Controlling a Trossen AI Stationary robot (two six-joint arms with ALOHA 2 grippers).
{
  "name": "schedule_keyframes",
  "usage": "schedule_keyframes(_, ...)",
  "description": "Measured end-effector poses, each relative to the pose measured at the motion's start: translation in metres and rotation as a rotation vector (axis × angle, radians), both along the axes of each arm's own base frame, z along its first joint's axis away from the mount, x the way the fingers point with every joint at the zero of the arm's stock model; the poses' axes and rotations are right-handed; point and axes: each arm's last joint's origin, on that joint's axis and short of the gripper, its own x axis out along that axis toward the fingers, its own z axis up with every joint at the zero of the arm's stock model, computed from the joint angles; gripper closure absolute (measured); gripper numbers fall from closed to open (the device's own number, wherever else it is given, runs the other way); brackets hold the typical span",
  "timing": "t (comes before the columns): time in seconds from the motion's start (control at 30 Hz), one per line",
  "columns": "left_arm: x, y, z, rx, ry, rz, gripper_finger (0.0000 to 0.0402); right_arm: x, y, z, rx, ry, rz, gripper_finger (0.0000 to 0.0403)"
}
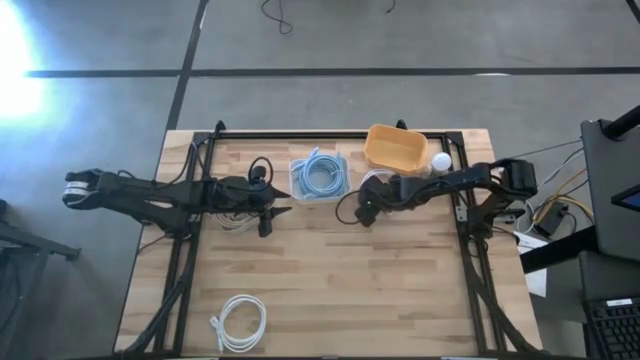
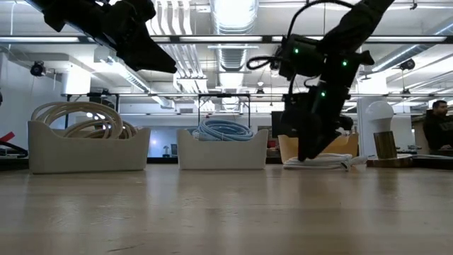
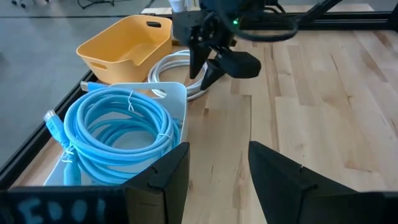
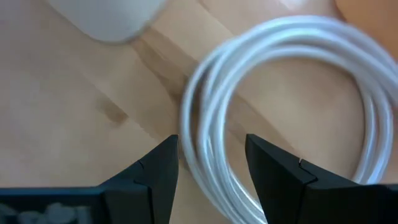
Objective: Sort HDMI cables
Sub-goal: Put the top white HDMI cable into the yellow bin
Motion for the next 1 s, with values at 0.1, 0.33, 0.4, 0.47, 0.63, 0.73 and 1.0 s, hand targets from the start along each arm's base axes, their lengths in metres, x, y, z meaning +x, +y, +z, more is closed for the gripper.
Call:
schedule_keyframes(0.1, 0.000, 0.000, 0.000, 0.000, 0.001, 0.000, 0.0232, -0.006, -0.002, -0.006, 0.024, 0.015, -0.021, 0.0220)
schedule_keyframes(0.33, 0.000, 0.000, 0.000, 0.000, 0.002, 0.000, 0.0232, -0.013, -0.002, -0.014, 0.033, 0.020, -0.063, 0.0223)
schedule_keyframes(0.4, 0.000, 0.000, 0.000, -0.001, 0.001, 0.000, 0.0232, -0.012, -0.002, -0.014, 0.034, 0.015, -0.062, 0.0233)
schedule_keyframes(0.47, 0.000, 0.000, 0.000, -0.001, 0.002, 0.000, 0.0232, -0.011, -0.002, -0.013, 0.045, 0.008, -0.057, 0.0254)
schedule_keyframes(0.63, 0.000, 0.000, 0.000, -0.002, 0.001, 0.001, 0.0232, -0.009, 0.000, -0.013, 0.092, -0.014, -0.038, 0.0335)
schedule_keyframes(0.73, 0.000, 0.000, 0.000, -0.002, 0.001, 0.001, 0.0232, -0.007, 0.002, -0.012, 0.129, -0.038, -0.026, 0.0375)
schedule_keyframes(1.0, 0.000, 0.000, 0.000, -0.007, 0.000, 0.003, 0.0232, 0.003, 0.013, 0.011, 0.149, -0.143, 0.035, 0.0373)
